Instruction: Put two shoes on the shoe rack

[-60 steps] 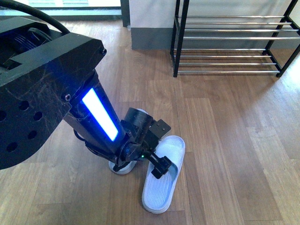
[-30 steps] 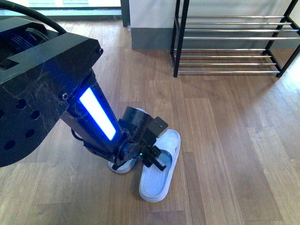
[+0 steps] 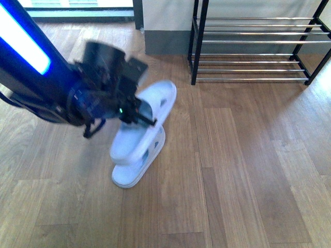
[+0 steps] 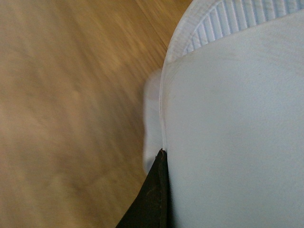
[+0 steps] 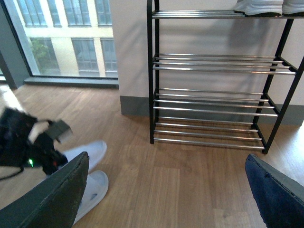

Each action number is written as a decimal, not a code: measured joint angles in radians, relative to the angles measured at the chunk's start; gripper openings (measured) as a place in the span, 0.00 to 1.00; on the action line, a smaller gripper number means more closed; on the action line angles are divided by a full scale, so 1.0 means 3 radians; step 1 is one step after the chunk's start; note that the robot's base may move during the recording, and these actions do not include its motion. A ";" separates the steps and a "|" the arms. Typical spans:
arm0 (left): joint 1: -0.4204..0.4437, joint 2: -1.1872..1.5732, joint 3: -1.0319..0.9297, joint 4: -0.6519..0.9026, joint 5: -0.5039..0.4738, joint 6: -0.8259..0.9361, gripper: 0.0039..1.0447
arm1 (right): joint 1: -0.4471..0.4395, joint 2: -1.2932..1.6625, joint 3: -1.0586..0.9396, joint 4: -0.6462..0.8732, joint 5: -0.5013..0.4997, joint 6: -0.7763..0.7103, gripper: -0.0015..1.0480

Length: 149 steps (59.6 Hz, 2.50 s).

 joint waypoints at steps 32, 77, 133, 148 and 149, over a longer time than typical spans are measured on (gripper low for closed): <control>0.0769 -0.4336 -0.3099 0.0585 -0.1476 0.0390 0.02 | 0.0000 0.0000 0.0000 0.0000 0.0000 0.0000 0.91; 0.0456 -0.5956 -0.3904 0.0071 -0.1882 0.0621 0.02 | 0.0001 0.0000 0.0000 -0.0001 0.0009 0.0001 0.91; 0.0455 -0.5956 -0.3910 0.0071 -0.1891 0.0621 0.02 | 0.0462 0.6245 0.1125 0.3110 0.0206 -0.0418 0.91; 0.0455 -0.5956 -0.3910 0.0071 -0.1891 0.0621 0.02 | 0.0755 0.8556 0.2514 0.2158 0.0060 -0.0184 0.91; 0.0455 -0.5956 -0.3910 0.0071 -0.1891 0.0621 0.02 | 0.0748 0.8601 0.2570 0.2129 0.0060 -0.0144 0.91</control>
